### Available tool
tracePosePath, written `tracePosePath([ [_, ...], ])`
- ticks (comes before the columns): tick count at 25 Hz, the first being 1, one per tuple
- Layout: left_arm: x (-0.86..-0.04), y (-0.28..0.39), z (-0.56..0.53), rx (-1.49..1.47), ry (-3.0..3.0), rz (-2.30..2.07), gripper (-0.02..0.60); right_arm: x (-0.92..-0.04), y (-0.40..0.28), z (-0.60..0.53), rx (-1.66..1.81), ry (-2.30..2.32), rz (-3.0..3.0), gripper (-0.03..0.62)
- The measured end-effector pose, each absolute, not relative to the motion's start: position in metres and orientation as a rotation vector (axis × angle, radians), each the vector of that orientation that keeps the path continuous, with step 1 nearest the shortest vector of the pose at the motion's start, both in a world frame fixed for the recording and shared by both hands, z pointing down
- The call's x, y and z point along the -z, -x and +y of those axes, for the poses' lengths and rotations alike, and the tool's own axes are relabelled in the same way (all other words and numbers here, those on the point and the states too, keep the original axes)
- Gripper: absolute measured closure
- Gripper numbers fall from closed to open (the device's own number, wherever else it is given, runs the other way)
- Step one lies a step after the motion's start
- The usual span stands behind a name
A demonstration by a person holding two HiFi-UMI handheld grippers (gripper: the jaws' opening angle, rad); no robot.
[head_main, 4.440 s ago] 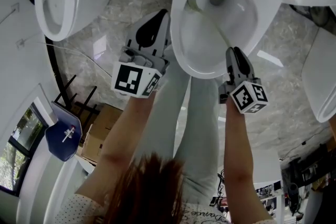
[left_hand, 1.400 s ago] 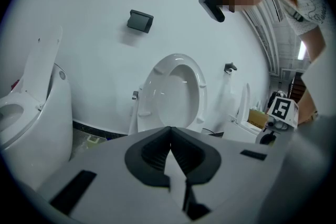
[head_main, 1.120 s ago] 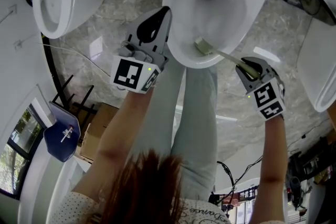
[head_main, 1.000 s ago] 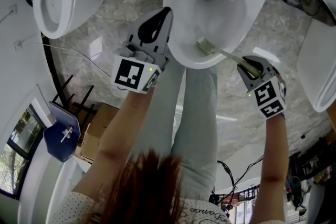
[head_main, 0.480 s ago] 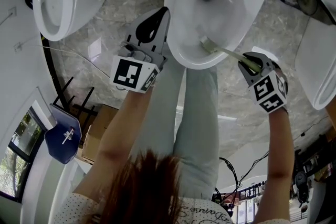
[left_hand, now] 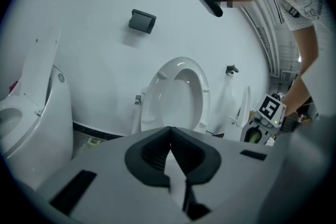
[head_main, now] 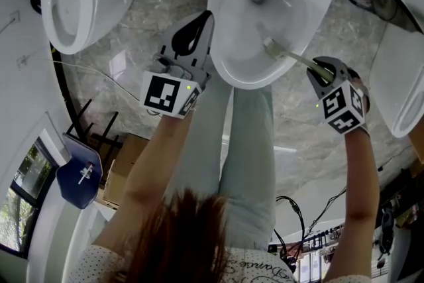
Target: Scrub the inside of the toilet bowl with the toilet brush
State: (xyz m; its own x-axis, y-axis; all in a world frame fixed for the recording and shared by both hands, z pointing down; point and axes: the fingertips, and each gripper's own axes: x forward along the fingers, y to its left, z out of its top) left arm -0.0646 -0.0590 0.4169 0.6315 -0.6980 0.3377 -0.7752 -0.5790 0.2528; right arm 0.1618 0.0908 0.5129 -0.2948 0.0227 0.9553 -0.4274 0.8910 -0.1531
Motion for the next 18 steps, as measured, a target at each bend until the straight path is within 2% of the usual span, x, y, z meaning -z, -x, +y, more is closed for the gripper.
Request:
tracePosePath([
  [18, -0.417, 0.079, -0.073, -0.276, -2.478, -1.157, 0.580, -0.513, -0.174, 0.042, -0.267, -0.253, -1.747, 0.485],
])
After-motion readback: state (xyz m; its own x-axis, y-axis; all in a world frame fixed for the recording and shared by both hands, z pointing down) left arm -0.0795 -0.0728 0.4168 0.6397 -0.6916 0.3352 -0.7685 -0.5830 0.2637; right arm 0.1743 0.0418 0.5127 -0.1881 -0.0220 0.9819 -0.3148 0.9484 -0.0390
